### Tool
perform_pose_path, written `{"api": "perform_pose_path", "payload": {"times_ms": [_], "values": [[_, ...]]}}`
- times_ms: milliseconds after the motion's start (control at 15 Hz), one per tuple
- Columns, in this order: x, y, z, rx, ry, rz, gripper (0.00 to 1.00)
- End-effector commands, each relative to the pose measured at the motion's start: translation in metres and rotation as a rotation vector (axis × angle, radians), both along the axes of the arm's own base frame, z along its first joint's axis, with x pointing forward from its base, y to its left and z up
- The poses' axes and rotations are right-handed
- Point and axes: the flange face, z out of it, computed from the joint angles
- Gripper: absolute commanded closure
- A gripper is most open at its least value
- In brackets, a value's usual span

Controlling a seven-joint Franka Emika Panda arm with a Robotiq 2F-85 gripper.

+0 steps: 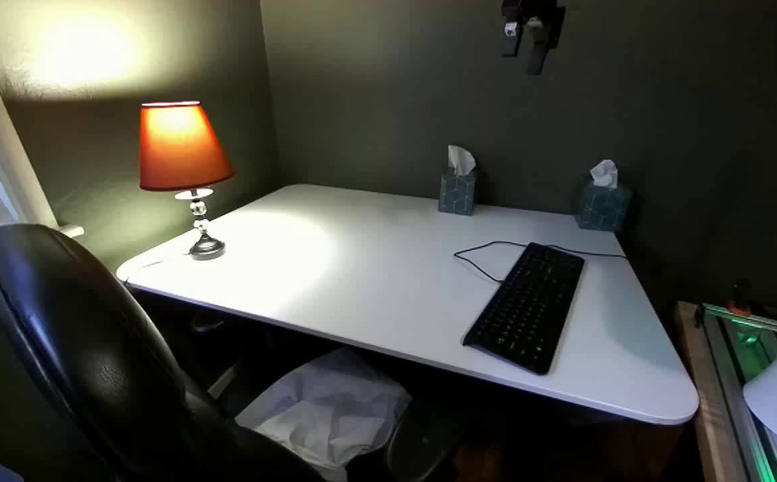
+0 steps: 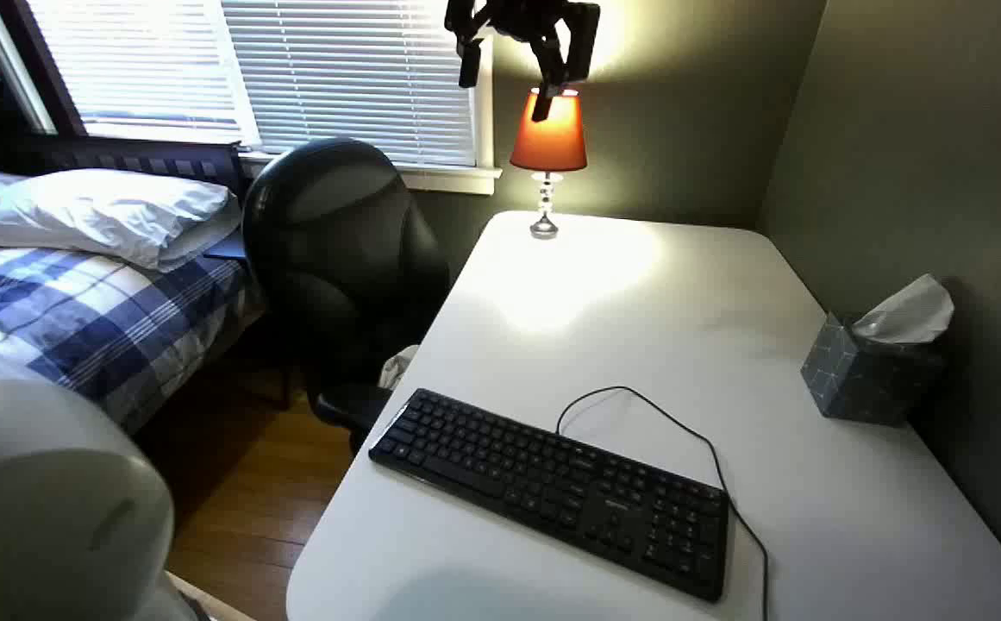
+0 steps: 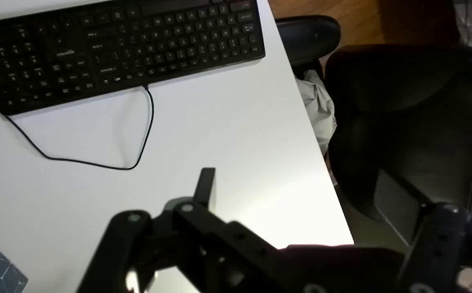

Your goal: Press a button on the keyboard

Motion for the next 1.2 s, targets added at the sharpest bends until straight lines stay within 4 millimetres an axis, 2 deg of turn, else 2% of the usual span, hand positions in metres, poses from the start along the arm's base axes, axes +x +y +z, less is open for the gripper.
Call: {"api": "perform_pose_path", "payload": {"times_ms": [0, 467, 733, 1133], "values": [[0.000, 0.000, 0.001, 0.000, 0.001, 0.000, 0.00], [0.000, 0.000, 0.001, 0.000, 0.001, 0.000, 0.00], [0.000, 0.016, -0.026, -0.032, 0.052, 0.038, 0.00], [-0.005, 0.032, -0.075, -0.107, 0.059, 0.130, 0.00]]}}
